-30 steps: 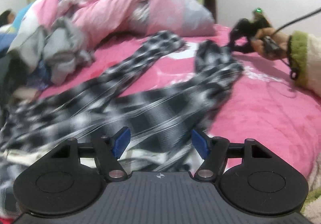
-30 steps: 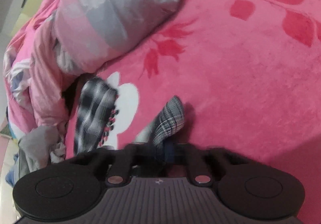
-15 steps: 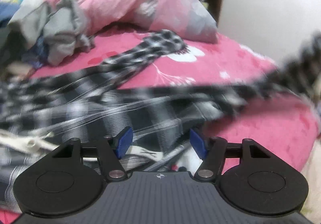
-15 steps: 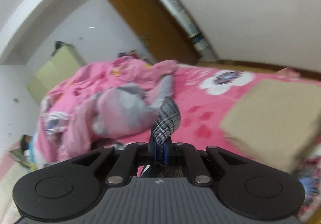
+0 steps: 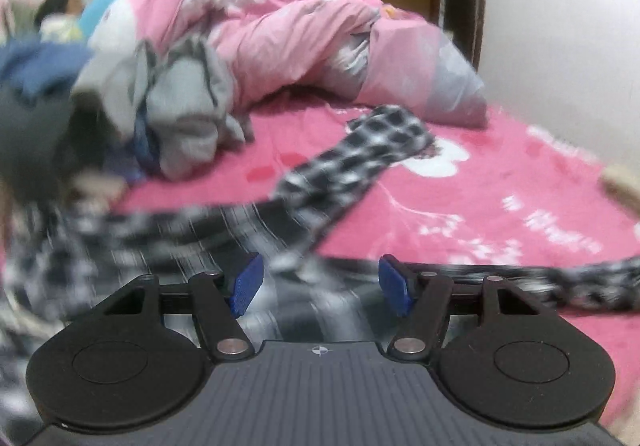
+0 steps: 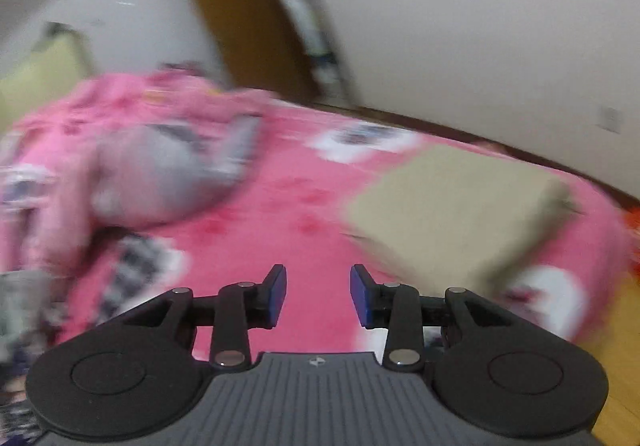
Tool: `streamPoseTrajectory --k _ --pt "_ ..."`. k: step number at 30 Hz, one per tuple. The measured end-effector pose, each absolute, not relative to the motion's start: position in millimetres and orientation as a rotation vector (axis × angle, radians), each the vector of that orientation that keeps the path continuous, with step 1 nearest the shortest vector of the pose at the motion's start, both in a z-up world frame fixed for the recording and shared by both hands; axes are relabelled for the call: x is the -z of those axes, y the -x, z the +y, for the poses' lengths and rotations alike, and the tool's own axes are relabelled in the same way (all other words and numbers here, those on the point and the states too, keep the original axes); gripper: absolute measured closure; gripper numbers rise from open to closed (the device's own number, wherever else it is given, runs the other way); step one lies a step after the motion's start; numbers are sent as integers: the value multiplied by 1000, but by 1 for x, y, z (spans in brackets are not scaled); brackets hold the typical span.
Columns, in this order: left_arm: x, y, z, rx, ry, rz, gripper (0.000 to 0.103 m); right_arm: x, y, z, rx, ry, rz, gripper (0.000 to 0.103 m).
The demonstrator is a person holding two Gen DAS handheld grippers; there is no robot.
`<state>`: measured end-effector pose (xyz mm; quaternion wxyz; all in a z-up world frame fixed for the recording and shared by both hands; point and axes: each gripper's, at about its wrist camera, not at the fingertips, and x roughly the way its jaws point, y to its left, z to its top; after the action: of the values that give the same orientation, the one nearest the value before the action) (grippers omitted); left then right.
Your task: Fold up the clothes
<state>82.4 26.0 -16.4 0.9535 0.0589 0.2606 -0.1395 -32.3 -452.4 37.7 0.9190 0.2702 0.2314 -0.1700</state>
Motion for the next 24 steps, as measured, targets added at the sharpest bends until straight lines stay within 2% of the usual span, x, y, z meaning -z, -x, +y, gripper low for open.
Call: streamPoseTrajectory --k 3,8,11,16,24 --pt "24 -103 27 269 -125 545 39 -38 -24 -421 114 -591 511 64" --pt "39 -120 56 204 -31 599 39 -4 -153 -341 -208 -619 727 64" --pt "44 -121 82 160 49 602 39 7 -210 -266 -397 -461 808 64" --pt "54 -122 126 85 182 604 39 19 -280 -129 -752 -193 818 64" --pt "78 -118 178 22 345 566 39 80 -390 22 -922 -67 1036 64"
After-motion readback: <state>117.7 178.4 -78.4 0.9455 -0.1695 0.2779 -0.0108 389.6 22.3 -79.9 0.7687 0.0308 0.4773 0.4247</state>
